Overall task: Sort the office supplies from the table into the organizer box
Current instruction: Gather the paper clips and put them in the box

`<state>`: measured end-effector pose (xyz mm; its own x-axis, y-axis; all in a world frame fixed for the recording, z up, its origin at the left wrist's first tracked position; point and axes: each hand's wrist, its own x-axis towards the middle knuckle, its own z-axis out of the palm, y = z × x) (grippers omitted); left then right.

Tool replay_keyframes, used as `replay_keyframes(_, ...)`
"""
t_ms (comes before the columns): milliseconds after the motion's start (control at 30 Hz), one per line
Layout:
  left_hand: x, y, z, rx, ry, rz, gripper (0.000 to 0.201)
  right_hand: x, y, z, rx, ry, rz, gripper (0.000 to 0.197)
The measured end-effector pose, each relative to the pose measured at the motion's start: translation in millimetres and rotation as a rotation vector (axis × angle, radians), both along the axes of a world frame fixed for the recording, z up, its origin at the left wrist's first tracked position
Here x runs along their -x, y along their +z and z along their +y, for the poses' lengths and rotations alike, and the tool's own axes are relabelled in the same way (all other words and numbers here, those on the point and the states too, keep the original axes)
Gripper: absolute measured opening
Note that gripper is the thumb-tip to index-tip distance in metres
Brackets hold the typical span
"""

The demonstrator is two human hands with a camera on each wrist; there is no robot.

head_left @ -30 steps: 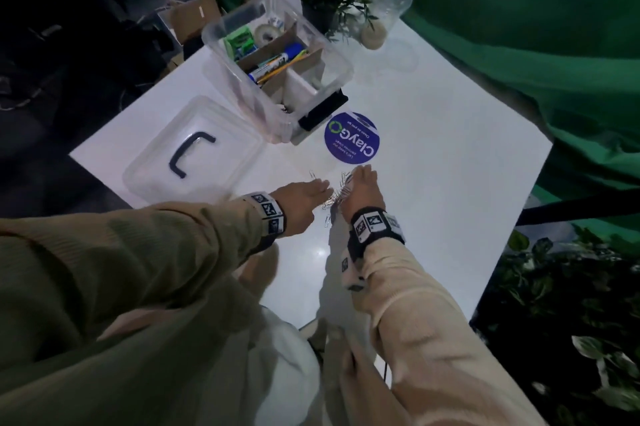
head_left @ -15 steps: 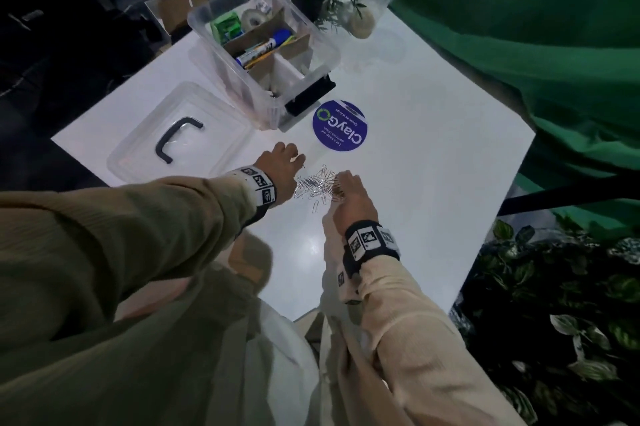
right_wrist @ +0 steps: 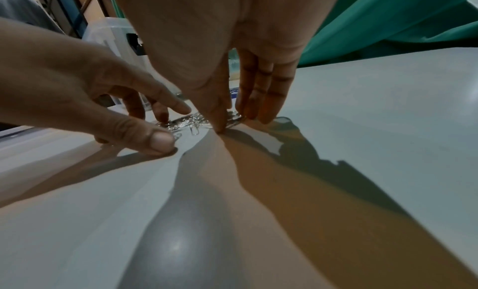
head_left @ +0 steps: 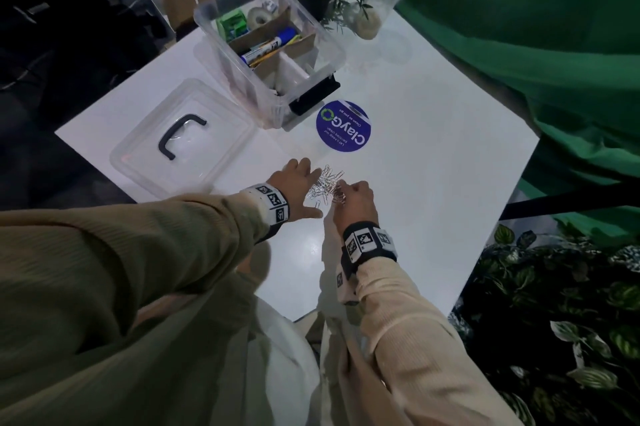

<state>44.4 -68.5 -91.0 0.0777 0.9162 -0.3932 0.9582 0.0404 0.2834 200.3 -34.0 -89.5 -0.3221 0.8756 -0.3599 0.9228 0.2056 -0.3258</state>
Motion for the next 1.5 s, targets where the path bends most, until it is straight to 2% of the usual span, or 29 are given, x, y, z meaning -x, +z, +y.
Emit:
replay_keyframes(100,-6.6,-1.5,5.6,0.0,0.007,-0.052,0.081,3.5,-4.2,3.5,0.019,0.016,0.056,0.041)
replay_keyframes(267,-4.8,-2.0,8.6,-0.015,0.008,-0.101,0.056,6.8,-7.2,4.9,0.038,-0.022,0.173,0.049)
replay_keyframes(367,-6.4,-3.3,10.8,-0.004,-0.005,-0.12,0.044,1.1,-8.0,7.6,0.007,-0.035,0.182,0.055)
replay_keyframes(467,-7.5,-5.1,14.3,-0.022,-0.005,-0.135,0.033,-3.3,-6.1,13.7,-0.008,0.058,0.13,0.06)
replay_keyframes(700,-7.9,-1.0,21.5,-0.033,-0.006,-0.089,0.031,9.1,3.2,21.7,0.008,0.222,-0.089,0.043)
replay_keyframes(833,1.1,3.1,26.4,-0.013,0.059,-0.17,0.03,12.3,0.1,20.1,-0.009,0.155,-0.075,0.031)
replay_keyframes(1000,13.2,9.8,26.3,-0.057,0.25,-0.302,0.023,18.0,-1.3,16.5,-0.04,0.123,-0.042,0.028)
replay_keyframes(1133,19.0,23.0,27.2,-0.129,0.323,-0.35,0.023,22.5,4.2,11.3,-0.072,0.173,-0.085,0.029)
replay_keyframes(1200,21.9,29.5,28.3,-0.168,0.33,-0.377,0.022,27.0,11.8,8.6,-0.091,0.21,-0.144,0.019)
replay_keyframes(1233,24.0,33.3,28.7,-0.193,0.332,-0.396,0.022,31.1,15.1,10.3,-0.06,0.205,-0.163,0.012)
replay_keyframes(1267,26.4,37.5,29.2,-0.217,0.334,-0.418,0.021,33.6,17.9,12.9,-0.022,0.18,-0.161,0.018)
replay_keyframes(1300,27.4,42.3,30.0,-0.238,0.334,-0.44,0.02,31.2,13.4,15.7,-0.069,0.183,-0.158,0.023)
replay_keyframes(1367,32.1,54.6,32.9,-0.281,0.33,-0.478,0.02,34.8,21.6,18.3,-0.047,0.154,-0.129,0.016)
replay_keyframes(1433,37.2,68.9,38.6,-0.333,0.329,-0.505,0.021,31.8,25.5,21.9,-0.06,0.059,-0.091,0.026)
replay_keyframes(1500,43.8,86.0,47.3,-0.382,0.323,-0.511,0.021,31.9,34.2,26.3,-0.078,-0.036,-0.059,0.028)
